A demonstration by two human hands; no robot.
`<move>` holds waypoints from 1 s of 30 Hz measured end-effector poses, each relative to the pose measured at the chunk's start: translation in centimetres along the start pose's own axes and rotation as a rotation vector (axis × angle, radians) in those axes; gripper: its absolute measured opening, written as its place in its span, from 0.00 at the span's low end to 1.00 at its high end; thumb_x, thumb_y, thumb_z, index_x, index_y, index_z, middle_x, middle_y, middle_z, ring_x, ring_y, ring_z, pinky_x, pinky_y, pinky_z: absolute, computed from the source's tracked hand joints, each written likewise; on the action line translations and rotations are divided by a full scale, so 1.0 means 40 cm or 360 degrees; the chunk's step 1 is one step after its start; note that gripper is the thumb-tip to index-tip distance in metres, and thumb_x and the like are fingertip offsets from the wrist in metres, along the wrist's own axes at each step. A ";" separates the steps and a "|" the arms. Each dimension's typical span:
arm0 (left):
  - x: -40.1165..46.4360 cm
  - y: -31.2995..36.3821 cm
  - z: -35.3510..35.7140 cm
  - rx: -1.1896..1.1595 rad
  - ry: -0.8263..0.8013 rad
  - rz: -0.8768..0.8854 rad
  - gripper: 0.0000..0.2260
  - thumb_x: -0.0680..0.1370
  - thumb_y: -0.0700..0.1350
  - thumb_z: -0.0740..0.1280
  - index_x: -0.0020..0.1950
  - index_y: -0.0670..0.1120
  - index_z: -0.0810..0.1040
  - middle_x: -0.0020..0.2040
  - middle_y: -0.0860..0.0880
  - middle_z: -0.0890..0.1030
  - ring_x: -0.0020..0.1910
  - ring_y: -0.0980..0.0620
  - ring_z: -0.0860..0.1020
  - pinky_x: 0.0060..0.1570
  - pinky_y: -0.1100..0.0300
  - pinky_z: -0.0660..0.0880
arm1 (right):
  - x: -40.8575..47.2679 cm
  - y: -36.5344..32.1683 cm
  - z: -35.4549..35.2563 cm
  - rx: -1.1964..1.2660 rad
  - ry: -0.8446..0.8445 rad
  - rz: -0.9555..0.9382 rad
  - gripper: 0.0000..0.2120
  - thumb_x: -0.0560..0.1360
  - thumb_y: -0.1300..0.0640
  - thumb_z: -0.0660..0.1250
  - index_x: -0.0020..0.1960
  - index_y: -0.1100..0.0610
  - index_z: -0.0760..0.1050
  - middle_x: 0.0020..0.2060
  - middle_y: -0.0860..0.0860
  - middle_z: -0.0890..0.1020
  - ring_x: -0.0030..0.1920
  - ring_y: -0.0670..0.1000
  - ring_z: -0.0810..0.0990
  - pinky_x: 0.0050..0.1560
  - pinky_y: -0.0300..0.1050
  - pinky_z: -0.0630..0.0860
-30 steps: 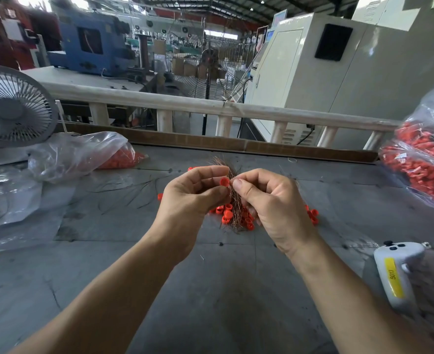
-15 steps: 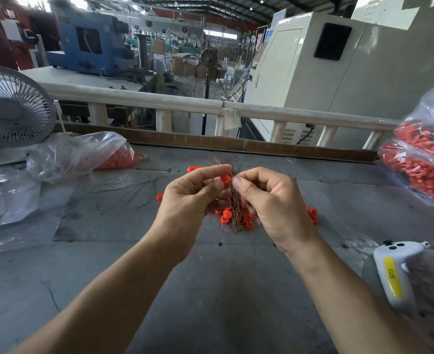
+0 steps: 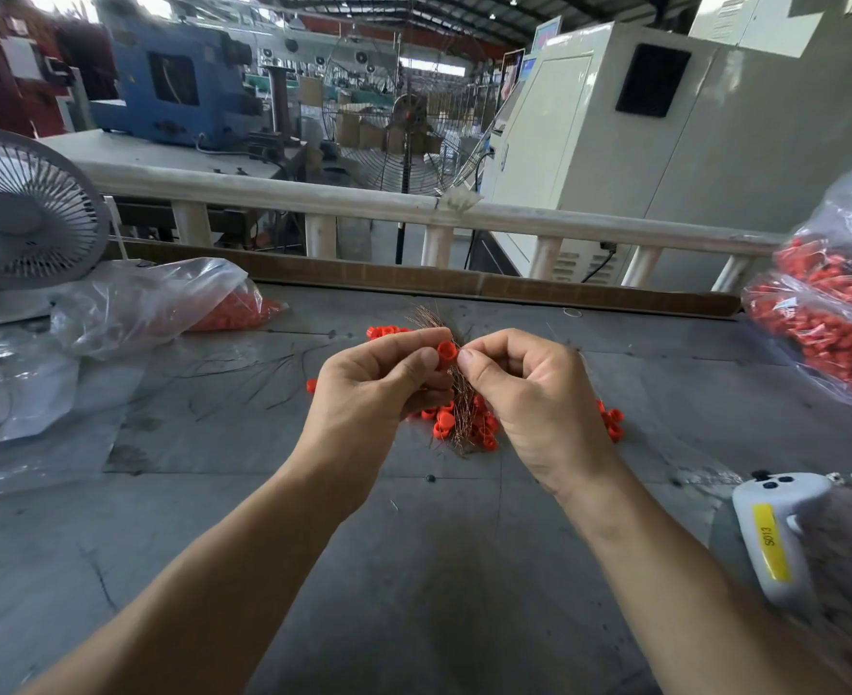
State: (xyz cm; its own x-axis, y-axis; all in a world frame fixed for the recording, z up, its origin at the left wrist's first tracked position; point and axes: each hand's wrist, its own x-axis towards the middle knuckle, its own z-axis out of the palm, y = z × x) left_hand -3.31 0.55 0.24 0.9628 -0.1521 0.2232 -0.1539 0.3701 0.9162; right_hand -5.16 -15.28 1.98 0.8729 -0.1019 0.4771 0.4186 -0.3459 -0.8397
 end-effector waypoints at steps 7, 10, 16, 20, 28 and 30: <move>0.003 0.003 -0.004 -0.0020 0.0009 -0.0023 0.10 0.79 0.34 0.67 0.55 0.43 0.86 0.45 0.40 0.86 0.44 0.46 0.85 0.49 0.56 0.83 | 0.001 0.005 -0.001 0.0081 -0.0061 0.0036 0.07 0.80 0.60 0.71 0.43 0.53 0.82 0.26 0.39 0.78 0.26 0.39 0.75 0.29 0.28 0.69; 0.002 0.003 -0.006 -0.0011 0.0003 -0.0031 0.10 0.79 0.35 0.67 0.55 0.44 0.86 0.45 0.42 0.87 0.43 0.47 0.85 0.48 0.57 0.83 | 0.000 0.003 -0.004 0.0115 -0.0109 0.0060 0.07 0.81 0.59 0.70 0.44 0.53 0.82 0.26 0.40 0.78 0.27 0.39 0.76 0.29 0.28 0.70; 0.005 0.000 -0.007 0.0008 -0.0018 -0.0019 0.10 0.81 0.36 0.67 0.52 0.45 0.87 0.43 0.42 0.85 0.43 0.47 0.84 0.49 0.55 0.82 | -0.005 -0.008 -0.001 0.0406 -0.0156 0.0239 0.07 0.83 0.64 0.64 0.50 0.61 0.80 0.28 0.47 0.77 0.25 0.40 0.77 0.25 0.32 0.73; 0.005 0.003 -0.009 -0.0051 -0.0020 -0.0010 0.08 0.81 0.36 0.66 0.55 0.42 0.85 0.47 0.39 0.86 0.44 0.45 0.86 0.47 0.56 0.82 | -0.007 -0.016 0.005 0.0541 -0.0215 0.0362 0.10 0.84 0.68 0.59 0.59 0.61 0.77 0.31 0.47 0.83 0.28 0.42 0.82 0.25 0.33 0.75; 0.003 0.012 -0.012 -0.0078 -0.0049 -0.0036 0.08 0.80 0.38 0.68 0.57 0.39 0.82 0.49 0.37 0.86 0.47 0.42 0.86 0.48 0.50 0.84 | -0.010 -0.007 0.010 0.0487 -0.0287 0.0412 0.11 0.83 0.70 0.60 0.62 0.62 0.76 0.40 0.53 0.88 0.36 0.50 0.87 0.33 0.36 0.79; 0.002 0.013 -0.012 -0.0099 -0.0062 -0.0054 0.08 0.80 0.37 0.68 0.57 0.38 0.82 0.50 0.37 0.86 0.48 0.42 0.86 0.48 0.52 0.84 | -0.008 0.002 0.006 0.0392 -0.0296 0.0409 0.11 0.82 0.69 0.62 0.61 0.59 0.78 0.44 0.56 0.88 0.41 0.54 0.88 0.39 0.44 0.83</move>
State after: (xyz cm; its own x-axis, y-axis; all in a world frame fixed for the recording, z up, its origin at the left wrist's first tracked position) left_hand -3.20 1.17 0.60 0.9577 -0.2008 0.2061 -0.1059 0.4200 0.9013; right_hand -5.33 -15.04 1.70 0.9780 0.0222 0.2075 0.2087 -0.0947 -0.9734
